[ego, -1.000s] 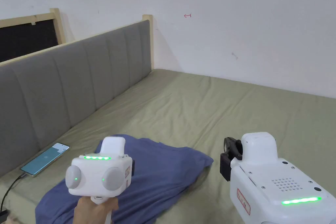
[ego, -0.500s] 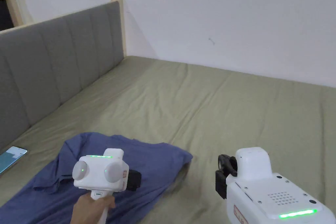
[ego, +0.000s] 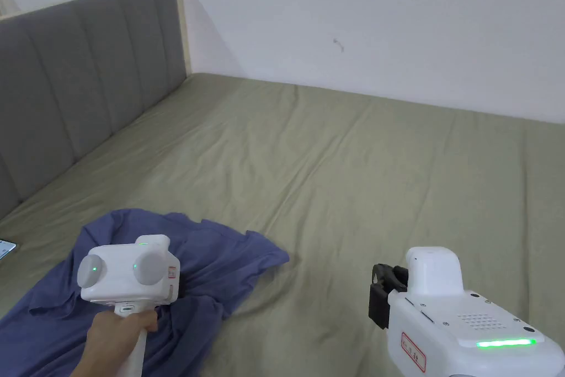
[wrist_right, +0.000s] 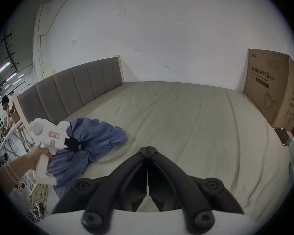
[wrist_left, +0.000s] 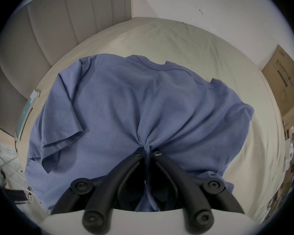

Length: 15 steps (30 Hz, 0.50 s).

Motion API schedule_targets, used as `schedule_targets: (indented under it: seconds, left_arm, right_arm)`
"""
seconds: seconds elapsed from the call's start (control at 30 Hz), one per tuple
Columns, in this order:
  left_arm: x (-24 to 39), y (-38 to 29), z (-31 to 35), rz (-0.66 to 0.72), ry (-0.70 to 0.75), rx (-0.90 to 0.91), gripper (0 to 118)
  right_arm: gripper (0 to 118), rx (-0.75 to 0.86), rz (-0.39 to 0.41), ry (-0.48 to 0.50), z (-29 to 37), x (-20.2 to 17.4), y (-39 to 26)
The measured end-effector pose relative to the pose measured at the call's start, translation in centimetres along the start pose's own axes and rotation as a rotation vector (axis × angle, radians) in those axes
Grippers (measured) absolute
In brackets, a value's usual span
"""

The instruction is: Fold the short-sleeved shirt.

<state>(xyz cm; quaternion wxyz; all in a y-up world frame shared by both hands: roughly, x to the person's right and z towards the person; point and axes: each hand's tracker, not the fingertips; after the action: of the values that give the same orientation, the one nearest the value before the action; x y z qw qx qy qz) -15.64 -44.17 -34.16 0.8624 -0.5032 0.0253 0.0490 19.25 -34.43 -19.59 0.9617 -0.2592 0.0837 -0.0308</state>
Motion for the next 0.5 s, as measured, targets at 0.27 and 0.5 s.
schedule_targets:
  seconds: [0.27,0.5]
  left_arm:
    - [-1.5,2.1,4.7,0.257,-0.218,0.099,4]
    - [7.0,6.3,9.9,0.099,-0.367,0.208,4]
  right_arm:
    - [0,0.037,-0.067,-0.068,2.5,4.2,0.8]
    - [0,0.116,-0.128,-0.195,7.3,9.9,1.8]
